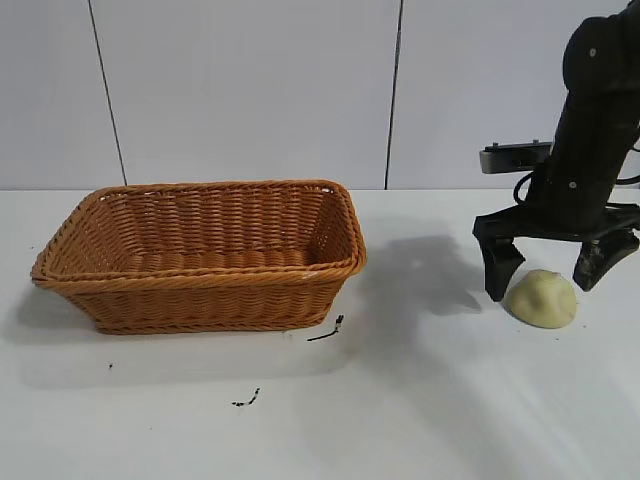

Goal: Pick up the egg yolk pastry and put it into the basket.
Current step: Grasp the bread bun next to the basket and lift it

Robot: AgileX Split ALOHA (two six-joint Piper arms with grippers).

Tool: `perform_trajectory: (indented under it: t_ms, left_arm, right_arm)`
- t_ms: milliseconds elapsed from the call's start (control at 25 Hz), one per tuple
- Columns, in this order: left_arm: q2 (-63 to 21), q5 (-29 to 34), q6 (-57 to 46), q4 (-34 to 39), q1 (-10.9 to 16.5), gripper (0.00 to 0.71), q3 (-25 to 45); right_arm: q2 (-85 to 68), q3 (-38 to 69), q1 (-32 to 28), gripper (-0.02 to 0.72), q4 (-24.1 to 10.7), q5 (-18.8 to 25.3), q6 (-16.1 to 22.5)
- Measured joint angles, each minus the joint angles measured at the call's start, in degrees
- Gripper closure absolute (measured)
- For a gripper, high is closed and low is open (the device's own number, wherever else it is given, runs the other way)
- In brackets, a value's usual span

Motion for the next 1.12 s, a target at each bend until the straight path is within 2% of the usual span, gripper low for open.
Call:
perform_trajectory:
  t_ms: [440,520,560,760,880,1120]
  left_arm:
    - [0.00,0.00,0.00,0.00,0.00,0.014,0.00]
    - [0.00,0.00,0.00,0.00,0.00,0.014,0.00]
    - [0.00,0.00,0.00,0.00,0.00,0.014,0.00]
    - [0.00,0.00,0.00,0.00,0.00,0.014,0.00]
    - [0.00,0.00,0.00,0.00,0.00,0.014,0.00]
    - [0.00,0.00,0.00,0.00,0.00,0.014,0.00]
  right_arm:
    - [1.68,0.00,0.00,0.027,0.00,-0.69,0.00]
    - [1.68,0.00,0.00,0.083,0.00,-0.49,0.00]
    - [1.68,0.00,0.00,0.138,0.00,-0.37,0.00]
    - [1.68,-0.11,0.00,0.495,-0.07,0.28,0.00]
    - [1.63,-0.11,0.00,0.561,-0.07,0.28,0.00]
    - [1.34,-0.53,0.00,0.579,-0.07,0.84,0.00]
